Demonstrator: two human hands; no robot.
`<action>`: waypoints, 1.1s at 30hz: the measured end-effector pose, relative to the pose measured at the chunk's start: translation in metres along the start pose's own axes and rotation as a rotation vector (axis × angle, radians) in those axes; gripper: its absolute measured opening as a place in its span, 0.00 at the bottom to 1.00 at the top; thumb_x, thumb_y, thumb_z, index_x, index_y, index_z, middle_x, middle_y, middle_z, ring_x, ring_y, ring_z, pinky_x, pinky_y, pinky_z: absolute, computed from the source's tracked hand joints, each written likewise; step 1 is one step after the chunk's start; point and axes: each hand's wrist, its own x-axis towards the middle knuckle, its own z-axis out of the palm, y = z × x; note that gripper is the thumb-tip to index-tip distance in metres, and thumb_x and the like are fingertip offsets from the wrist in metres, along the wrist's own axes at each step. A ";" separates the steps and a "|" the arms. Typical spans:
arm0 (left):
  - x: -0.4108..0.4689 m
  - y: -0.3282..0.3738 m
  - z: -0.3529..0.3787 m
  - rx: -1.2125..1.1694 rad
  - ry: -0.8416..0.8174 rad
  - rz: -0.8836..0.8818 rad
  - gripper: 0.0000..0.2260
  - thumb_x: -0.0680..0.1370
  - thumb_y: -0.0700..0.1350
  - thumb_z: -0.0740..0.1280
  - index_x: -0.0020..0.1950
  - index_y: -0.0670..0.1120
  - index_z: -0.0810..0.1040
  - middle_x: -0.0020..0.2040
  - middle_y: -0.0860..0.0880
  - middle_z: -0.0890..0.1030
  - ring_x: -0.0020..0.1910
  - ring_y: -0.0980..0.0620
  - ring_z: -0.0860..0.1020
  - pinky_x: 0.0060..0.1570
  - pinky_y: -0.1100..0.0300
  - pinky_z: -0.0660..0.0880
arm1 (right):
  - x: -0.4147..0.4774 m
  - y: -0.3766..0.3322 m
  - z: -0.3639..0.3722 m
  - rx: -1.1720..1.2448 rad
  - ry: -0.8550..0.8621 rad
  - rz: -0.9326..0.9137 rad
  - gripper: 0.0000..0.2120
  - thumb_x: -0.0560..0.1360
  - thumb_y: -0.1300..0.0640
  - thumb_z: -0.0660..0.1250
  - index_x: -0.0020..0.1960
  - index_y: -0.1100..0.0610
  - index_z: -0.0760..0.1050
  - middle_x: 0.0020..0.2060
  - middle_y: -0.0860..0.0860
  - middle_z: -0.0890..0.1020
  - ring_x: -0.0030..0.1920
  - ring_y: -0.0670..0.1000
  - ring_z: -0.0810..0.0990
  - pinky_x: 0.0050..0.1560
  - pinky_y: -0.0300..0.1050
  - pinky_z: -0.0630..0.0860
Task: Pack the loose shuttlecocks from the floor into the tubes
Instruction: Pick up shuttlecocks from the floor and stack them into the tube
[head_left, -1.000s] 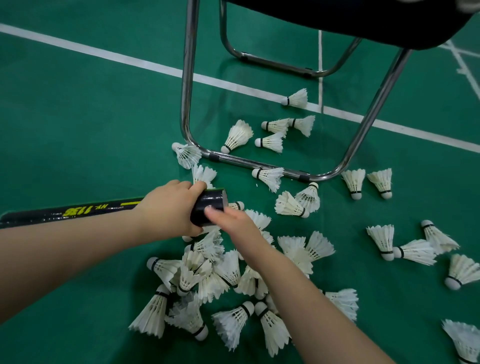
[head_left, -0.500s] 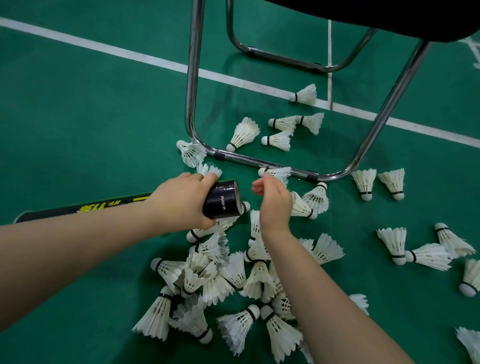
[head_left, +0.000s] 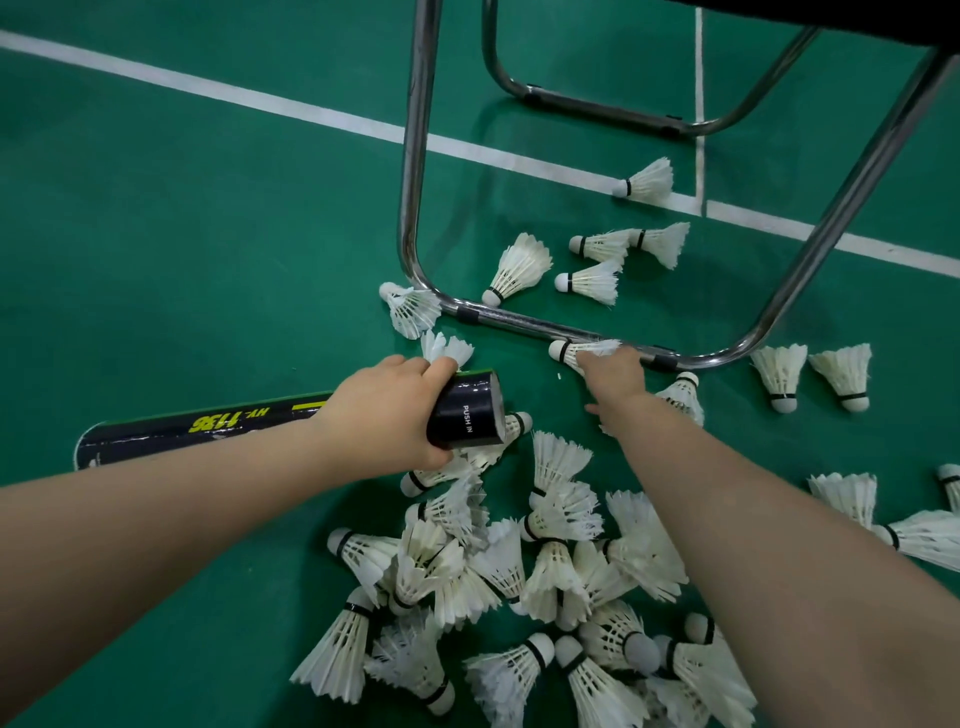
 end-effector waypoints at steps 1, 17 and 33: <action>-0.001 0.000 0.000 0.001 -0.001 0.004 0.28 0.67 0.58 0.69 0.62 0.51 0.66 0.48 0.52 0.75 0.48 0.51 0.71 0.45 0.55 0.75 | -0.001 -0.001 0.000 -0.017 -0.025 0.016 0.21 0.77 0.57 0.63 0.67 0.62 0.65 0.57 0.59 0.73 0.48 0.56 0.71 0.55 0.54 0.76; -0.029 -0.009 -0.011 -0.003 -0.015 -0.028 0.26 0.66 0.59 0.70 0.59 0.51 0.67 0.47 0.52 0.76 0.46 0.51 0.73 0.46 0.55 0.76 | -0.096 0.025 -0.002 0.250 0.018 -0.246 0.13 0.78 0.53 0.60 0.38 0.57 0.68 0.34 0.54 0.71 0.35 0.51 0.68 0.40 0.49 0.71; -0.086 0.010 -0.038 -0.062 0.043 0.002 0.27 0.64 0.60 0.72 0.57 0.50 0.68 0.44 0.53 0.76 0.42 0.52 0.75 0.40 0.58 0.74 | -0.230 0.028 -0.008 0.041 -0.475 -0.577 0.16 0.80 0.49 0.58 0.47 0.58 0.79 0.41 0.61 0.79 0.40 0.48 0.74 0.41 0.43 0.70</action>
